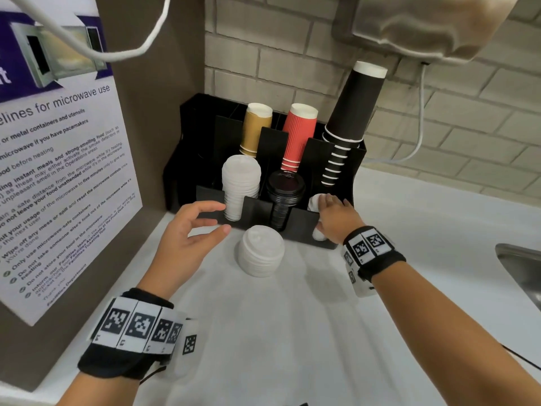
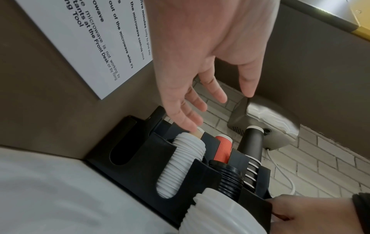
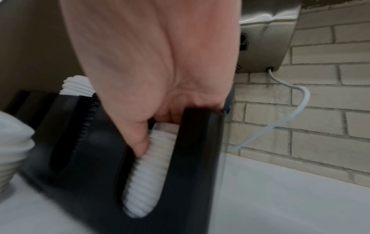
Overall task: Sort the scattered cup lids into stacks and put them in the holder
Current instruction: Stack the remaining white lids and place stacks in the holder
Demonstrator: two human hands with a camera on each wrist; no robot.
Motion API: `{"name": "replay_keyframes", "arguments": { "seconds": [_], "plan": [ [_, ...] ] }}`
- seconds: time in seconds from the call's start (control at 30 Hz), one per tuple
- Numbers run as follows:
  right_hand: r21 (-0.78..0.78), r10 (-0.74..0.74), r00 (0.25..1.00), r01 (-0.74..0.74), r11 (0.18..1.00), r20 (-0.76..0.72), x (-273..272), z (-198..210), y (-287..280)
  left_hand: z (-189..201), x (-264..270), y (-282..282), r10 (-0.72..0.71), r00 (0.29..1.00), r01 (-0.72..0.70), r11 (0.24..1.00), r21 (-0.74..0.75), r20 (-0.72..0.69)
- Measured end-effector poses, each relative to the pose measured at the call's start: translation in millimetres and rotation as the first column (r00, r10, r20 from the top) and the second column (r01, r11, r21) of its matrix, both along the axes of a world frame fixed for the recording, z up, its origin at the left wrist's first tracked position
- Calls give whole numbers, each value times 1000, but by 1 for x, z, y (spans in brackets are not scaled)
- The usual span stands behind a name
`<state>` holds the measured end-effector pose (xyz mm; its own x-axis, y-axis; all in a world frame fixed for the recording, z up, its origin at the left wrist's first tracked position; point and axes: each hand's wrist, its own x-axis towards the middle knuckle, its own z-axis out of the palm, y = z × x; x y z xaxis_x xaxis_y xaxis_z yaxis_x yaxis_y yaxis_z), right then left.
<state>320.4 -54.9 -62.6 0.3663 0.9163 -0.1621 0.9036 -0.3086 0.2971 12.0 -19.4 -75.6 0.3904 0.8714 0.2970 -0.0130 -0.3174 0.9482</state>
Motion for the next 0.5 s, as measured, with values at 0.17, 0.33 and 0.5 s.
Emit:
{"name": "replay_keyframes", "arguments": {
  "seconds": [0.17,0.33,0.5],
  "plan": [
    [-73,-23,987,35,997,160,-10,-6,-6,0,1,-1,-10,1000,10,1000,7,8],
    [108,-2,1000,5,994,-25,-22,28,-9,1,-1,0,-24,1000,24,1000,10,19],
    [449,408,819,-212,868,-403,-74,31,-10,2,-1,0,-50,998,51,999,-6,46]
  ]
}}
